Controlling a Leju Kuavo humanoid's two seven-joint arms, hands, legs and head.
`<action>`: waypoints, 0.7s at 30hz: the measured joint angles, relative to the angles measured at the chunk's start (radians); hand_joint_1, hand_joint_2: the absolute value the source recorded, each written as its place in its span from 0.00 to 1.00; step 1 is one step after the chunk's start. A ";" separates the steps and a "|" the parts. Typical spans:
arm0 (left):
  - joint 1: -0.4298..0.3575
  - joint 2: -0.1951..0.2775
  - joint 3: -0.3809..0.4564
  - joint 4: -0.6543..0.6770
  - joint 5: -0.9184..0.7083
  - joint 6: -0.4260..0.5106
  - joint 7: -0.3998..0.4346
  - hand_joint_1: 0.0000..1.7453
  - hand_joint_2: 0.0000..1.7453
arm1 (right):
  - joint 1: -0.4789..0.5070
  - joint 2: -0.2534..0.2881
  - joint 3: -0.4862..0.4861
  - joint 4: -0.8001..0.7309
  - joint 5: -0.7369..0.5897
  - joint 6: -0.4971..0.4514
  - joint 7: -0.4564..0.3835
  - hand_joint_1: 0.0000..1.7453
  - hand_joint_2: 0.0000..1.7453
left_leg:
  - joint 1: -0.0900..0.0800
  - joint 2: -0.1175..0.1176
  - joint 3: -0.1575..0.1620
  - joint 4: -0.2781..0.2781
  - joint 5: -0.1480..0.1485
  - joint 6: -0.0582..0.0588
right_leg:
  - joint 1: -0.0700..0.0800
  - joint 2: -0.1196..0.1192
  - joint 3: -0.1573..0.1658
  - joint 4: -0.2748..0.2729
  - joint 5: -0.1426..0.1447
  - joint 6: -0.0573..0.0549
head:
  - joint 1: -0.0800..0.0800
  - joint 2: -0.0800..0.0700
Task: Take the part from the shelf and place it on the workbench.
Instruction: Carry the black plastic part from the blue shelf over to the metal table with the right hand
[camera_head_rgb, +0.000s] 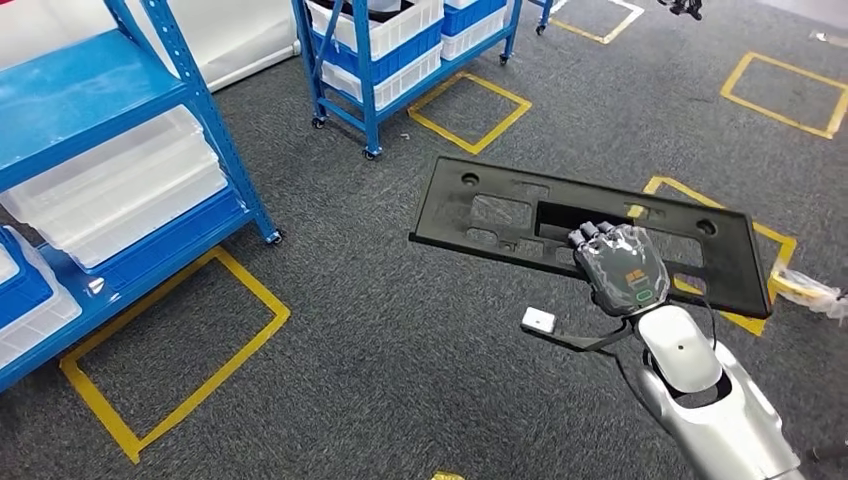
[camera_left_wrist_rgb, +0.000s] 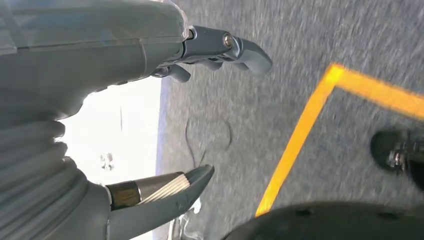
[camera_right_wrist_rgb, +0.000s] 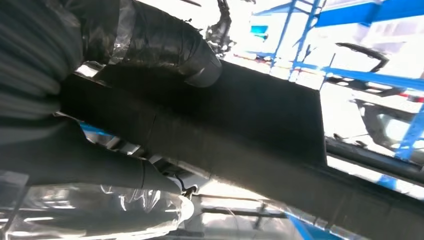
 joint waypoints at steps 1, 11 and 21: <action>0.000 0.000 0.000 0.000 0.000 0.000 0.000 0.00 1.00 | 0.000 0.000 0.000 0.001 0.000 0.000 0.000 1.00 1.00 | -0.001 0.012 0.000 0.000 0.000 0.001 | -0.003 -0.012 -0.032 0.066 -0.028 0.006 | 0.000 0.000; -0.002 0.000 0.000 0.000 0.000 -0.001 0.000 0.00 1.00 | -0.004 -0.016 -0.002 0.002 -0.003 0.005 0.004 1.00 1.00 | -0.010 0.106 0.018 0.004 -0.025 -0.036 | -0.002 -0.065 0.083 -0.140 0.069 -0.014 | -0.001 0.000; 0.000 0.000 0.000 0.000 0.000 -0.002 0.000 0.00 1.00 | -0.009 -0.021 -0.006 0.001 -0.010 0.018 0.001 1.00 1.00 | 0.000 -0.010 -0.083 0.191 -0.069 -0.044 | -0.003 0.042 0.091 -0.141 0.069 -0.045 | -0.002 0.000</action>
